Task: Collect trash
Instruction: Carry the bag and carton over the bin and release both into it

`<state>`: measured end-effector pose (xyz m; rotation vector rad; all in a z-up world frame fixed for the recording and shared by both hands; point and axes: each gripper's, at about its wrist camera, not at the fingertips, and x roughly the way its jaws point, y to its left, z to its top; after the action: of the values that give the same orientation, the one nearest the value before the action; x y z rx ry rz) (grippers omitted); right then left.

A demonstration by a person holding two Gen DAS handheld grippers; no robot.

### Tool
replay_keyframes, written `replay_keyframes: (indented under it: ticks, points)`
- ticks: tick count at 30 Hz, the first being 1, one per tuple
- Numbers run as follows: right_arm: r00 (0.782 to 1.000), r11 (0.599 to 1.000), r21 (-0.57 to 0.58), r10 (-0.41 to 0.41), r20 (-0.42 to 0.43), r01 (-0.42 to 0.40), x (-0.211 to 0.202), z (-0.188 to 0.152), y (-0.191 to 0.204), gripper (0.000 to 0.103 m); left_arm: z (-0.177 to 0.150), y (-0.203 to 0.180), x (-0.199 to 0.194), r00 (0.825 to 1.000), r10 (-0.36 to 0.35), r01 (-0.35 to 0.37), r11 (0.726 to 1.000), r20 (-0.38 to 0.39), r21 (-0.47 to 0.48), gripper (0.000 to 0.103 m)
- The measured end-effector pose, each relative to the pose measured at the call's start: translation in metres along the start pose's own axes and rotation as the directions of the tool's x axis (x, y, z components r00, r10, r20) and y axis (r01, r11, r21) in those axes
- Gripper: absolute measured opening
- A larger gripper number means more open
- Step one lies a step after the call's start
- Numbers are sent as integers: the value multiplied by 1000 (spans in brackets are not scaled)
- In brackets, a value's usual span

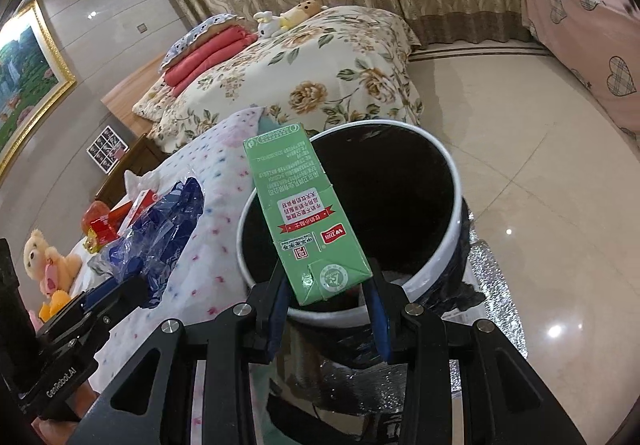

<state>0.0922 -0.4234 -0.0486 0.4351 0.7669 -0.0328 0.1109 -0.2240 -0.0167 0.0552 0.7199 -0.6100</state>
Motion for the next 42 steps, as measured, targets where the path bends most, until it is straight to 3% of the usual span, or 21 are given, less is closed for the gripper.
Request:
replay_keyframes:
  ticks: [31, 33, 39, 42]
  points:
    - [998, 999, 18, -48, -41, 49, 21, 27, -26, 36, 26, -19, 49, 997, -28, 30, 999, -73, 22, 37]
    - [998, 998, 15, -52, -39, 53, 21, 28, -26, 36, 27, -20, 50, 997, -26, 28, 999, -74, 23, 40]
    - [998, 998, 28, -47, -30, 48, 18, 28, -24, 40, 24, -14, 43, 998, -13, 13, 1000, -69, 3, 65]
    - [999, 999, 38, -26, -22, 26, 14, 24, -20, 61, 19, -6, 37, 998, -3, 2, 1000, -70, -15, 67]
